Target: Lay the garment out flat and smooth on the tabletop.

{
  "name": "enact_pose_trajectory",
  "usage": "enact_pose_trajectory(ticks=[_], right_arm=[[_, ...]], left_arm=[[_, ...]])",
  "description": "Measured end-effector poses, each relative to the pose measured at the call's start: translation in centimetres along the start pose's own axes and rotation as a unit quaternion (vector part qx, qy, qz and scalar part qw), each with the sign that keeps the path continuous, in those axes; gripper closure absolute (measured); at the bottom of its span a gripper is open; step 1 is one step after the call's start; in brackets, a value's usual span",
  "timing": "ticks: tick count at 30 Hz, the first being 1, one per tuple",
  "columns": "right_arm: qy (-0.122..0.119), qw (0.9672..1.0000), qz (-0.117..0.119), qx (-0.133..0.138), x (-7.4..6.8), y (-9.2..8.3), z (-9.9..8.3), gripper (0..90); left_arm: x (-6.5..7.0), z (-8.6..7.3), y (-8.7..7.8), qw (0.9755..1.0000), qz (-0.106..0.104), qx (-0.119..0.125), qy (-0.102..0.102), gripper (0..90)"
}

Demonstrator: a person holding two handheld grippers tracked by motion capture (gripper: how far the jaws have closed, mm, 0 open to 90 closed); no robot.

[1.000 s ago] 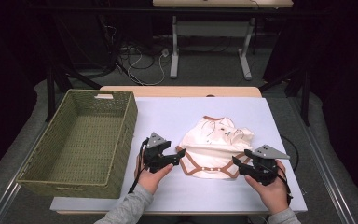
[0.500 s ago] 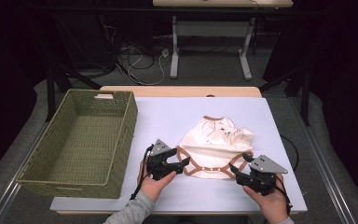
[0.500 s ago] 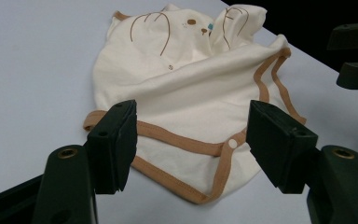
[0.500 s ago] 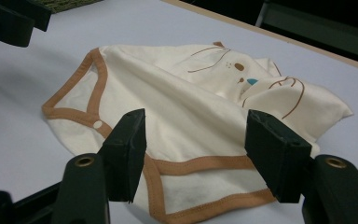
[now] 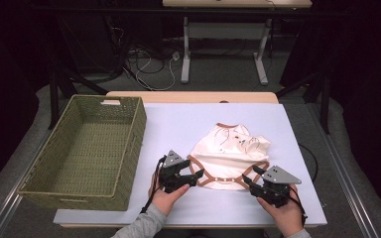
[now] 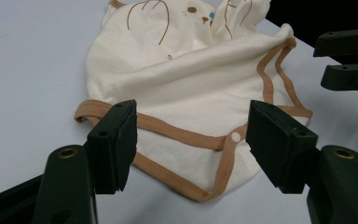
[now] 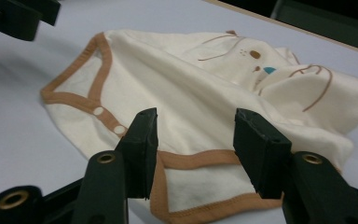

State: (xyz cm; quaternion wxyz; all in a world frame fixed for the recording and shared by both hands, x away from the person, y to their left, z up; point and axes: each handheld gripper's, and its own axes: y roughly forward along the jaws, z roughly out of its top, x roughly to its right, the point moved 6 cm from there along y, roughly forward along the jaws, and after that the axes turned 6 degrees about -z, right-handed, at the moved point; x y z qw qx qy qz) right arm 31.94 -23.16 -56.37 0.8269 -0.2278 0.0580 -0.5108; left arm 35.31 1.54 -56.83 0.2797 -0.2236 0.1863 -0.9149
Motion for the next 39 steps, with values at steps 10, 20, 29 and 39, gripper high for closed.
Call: enact_pose_trajectory(ticks=[10,20,29,39], right_arm=[[0.017,0.9996,0.023,-0.002,-0.9,0.2,-0.1,55.9],[0.037,0.9984,0.02,-0.038,-1.6,0.4,-0.7,62.1],[0.046,0.9929,0.034,-0.104,-1.3,0.7,-1.5,67.8],[0.064,0.9874,0.045,-0.138,-1.0,1.0,-2.3,70.7]], left_arm=[[0.6,-1.2,1.2,0.9994,-0.01,-0.031,-0.007,40.9],[0.9,-2.0,2.2,0.9979,-0.008,-0.06,-0.025,51.5],[1.2,-2.6,2.8,0.9962,-0.016,-0.081,-0.029,60.0],[1.6,-3.1,3.0,0.9936,-0.033,-0.103,-0.031,73.0]])
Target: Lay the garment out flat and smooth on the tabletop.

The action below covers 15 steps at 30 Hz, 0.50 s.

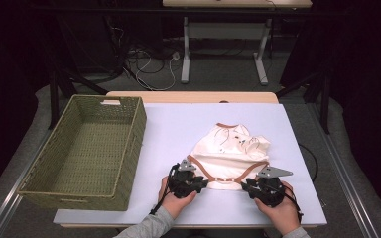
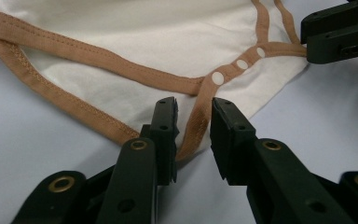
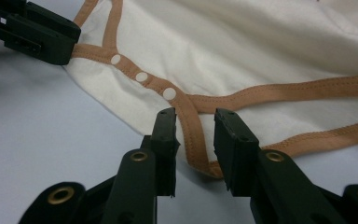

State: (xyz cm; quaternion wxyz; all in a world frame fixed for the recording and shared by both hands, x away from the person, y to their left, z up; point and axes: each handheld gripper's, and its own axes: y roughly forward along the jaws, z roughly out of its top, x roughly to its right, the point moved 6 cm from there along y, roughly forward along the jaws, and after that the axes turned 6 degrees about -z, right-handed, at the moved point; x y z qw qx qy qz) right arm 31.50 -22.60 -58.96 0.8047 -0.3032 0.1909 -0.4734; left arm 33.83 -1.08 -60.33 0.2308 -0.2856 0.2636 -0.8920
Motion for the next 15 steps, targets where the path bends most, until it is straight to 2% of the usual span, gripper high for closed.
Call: enact_pose_trajectory(ticks=[3,8,10,15], right_arm=[[-0.004,1.0,0.004,-0.008,-0.09,0.2,-0.11,74.3],[-0.004,0.9997,0.006,-0.023,-0.12,0.25,-0.31,86.2],[-0.003,0.9996,0.01,-0.024,-0.22,0.18,-0.29,89.2],[0.0,0.9995,0.017,-0.027,-0.59,-0.05,-0.18,90.0]], left_arm=[[-0.04,-0.1,-0.04,1.0,-0.005,-0.005,0.002,78.6],[-0.2,-0.19,-0.23,0.9999,-0.005,-0.012,-0.002,88.1],[-0.2,-0.17,-0.3,0.9999,-0.006,-0.013,-0.001,89.2],[-0.19,-0.02,-0.76,0.9999,-0.005,-0.01,-0.003,89.7]])
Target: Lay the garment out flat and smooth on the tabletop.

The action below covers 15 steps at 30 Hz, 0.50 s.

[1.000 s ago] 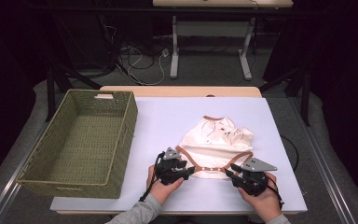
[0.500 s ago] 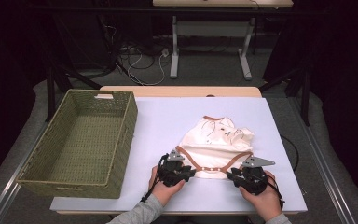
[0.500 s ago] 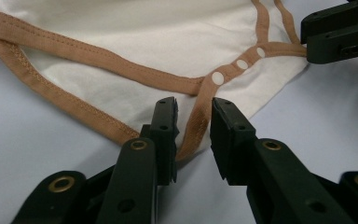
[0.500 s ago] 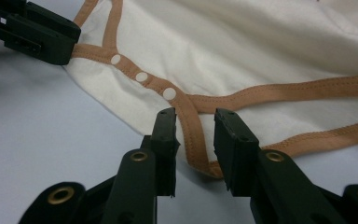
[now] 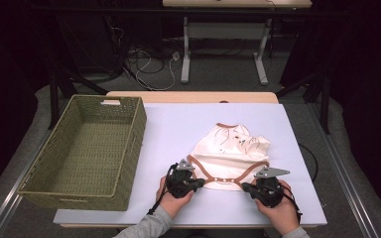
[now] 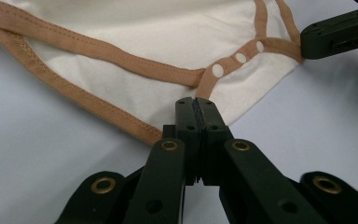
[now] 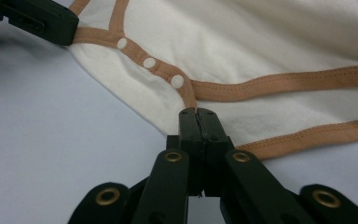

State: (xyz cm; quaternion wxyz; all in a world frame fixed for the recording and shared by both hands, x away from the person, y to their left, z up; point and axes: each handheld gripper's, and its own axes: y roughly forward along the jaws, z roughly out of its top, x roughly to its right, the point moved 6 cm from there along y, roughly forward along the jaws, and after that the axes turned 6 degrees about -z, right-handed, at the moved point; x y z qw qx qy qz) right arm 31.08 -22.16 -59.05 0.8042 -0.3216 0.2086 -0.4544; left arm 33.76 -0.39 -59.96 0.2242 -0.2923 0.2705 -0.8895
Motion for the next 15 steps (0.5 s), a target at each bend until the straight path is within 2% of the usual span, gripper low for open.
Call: enact_pose_trajectory(ticks=[2,5,11,14,15], right_arm=[[0.0,1.0,-0.001,0.005,-0.2,-0.2,0.2,90.0],[0.001,0.9999,0.007,0.009,-0.4,-0.4,0.4,90.0],[0.004,0.9997,0.022,0.009,-1.2,-0.5,0.8,90.0],[0.001,0.9995,0.027,0.013,-1.7,-0.5,1.1,90.0],[0.005,0.9994,0.032,0.01,-1.9,-0.6,1.2,90.0]], left_arm=[[0.1,0.1,-0.5,1.0,0.0,0.003,-0.001,89.8],[0.1,0.1,-1.3,0.9999,0.005,0.005,0.008,89.9],[0.4,0.2,-2.7,0.9998,0.008,0.014,0.01,90.0],[0.3,-0.1,-3.2,0.9997,0.015,0.008,0.017,90.0],[0.3,-0.2,-3.2,0.9998,0.016,0.009,0.012,90.0]])
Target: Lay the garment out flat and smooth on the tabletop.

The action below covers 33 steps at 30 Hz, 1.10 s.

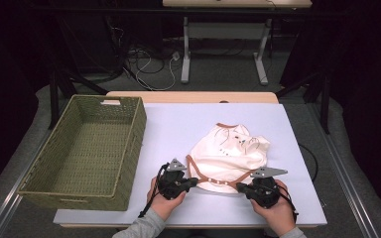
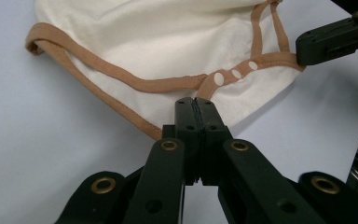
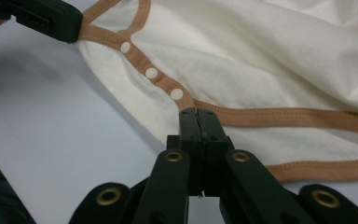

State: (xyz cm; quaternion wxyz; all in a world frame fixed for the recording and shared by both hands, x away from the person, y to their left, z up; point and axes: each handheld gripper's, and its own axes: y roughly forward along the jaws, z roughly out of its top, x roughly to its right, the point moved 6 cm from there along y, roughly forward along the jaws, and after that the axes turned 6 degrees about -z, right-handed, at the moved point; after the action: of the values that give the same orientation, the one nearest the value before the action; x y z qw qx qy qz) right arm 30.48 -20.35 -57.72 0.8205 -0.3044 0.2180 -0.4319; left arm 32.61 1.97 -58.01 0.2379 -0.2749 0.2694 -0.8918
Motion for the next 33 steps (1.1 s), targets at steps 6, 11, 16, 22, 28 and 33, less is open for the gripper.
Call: enact_pose_trajectory(ticks=[6,11,16,22,28,33], right_arm=[[-0.016,0.9998,0.01,0.003,-1.1,0.0,0.1,90.0],[-0.029,0.9994,0.016,0.004,-1.9,-0.3,0.1,90.0],[-0.039,0.9991,0.018,0.002,-2.7,-0.8,0.0,90.0],[-0.046,0.9988,0.016,0.001,-3.0,-1.5,-0.4,90.0],[-0.047,0.9988,0.016,0.0,-3.5,-2.4,-1.1,90.0],[-0.044,0.9988,0.019,0.003,-3.6,-3.5,-1.8,90.0]], left_arm=[[-0.1,-0.6,-1.2,1.0,0.003,0.004,-0.004,90.0],[0.2,-0.9,-2.3,0.9999,0.002,0.009,-0.005,90.0],[0.6,-1.6,-3.1,0.9999,0.001,0.012,-0.009,90.0],[1.7,-2.3,-3.9,0.9999,-0.005,0.015,-0.005,90.0],[2.8,-2.9,-4.1,0.9997,-0.015,0.018,-0.006,90.0],[3.6,-3.4,-4.1,0.9996,-0.024,0.014,-0.006,90.0]])
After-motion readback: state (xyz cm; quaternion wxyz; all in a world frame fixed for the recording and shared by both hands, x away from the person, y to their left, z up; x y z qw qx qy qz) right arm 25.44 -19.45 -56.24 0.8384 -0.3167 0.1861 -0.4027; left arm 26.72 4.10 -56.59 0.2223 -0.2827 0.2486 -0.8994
